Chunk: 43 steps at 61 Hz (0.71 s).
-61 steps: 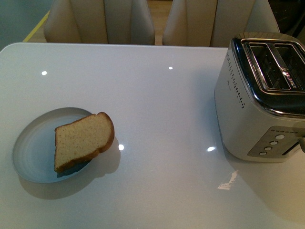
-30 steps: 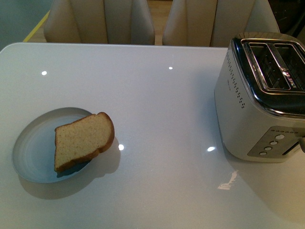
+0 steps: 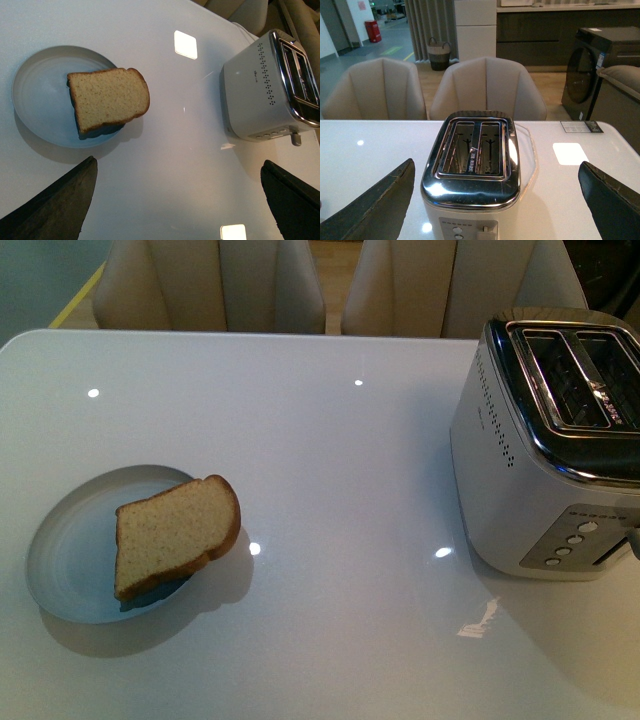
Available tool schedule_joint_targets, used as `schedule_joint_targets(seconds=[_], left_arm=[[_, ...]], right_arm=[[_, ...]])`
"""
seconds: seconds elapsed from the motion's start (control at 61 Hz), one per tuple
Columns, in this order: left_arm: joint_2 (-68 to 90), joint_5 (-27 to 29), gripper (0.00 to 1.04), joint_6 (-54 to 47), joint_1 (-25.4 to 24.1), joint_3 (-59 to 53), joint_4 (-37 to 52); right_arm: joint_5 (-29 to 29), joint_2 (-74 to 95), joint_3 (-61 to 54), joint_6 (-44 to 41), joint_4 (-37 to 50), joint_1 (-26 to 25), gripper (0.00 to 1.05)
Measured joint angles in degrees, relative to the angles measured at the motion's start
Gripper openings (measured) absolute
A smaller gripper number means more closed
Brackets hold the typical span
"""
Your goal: Left arm holds plate, right arm toasts bread
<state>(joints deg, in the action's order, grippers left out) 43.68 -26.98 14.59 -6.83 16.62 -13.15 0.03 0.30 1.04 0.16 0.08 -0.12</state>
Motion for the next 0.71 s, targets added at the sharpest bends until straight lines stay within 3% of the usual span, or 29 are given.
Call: schedule_joint_targets(seconds=[0.312, 0.705], left_arm=[[43.56, 11.13, 0.97, -1.46, -1.44, 1.84, 27.61], [67.1, 15.87, 0.97, -0.57, 1.66, 8.63, 34.53]], right_arm=[[-0.02, 0.0, 0.0, 0.0, 0.0, 0.0, 0.96], [-0.02, 0.0, 0.0, 0.0, 0.0, 0.0, 0.96]])
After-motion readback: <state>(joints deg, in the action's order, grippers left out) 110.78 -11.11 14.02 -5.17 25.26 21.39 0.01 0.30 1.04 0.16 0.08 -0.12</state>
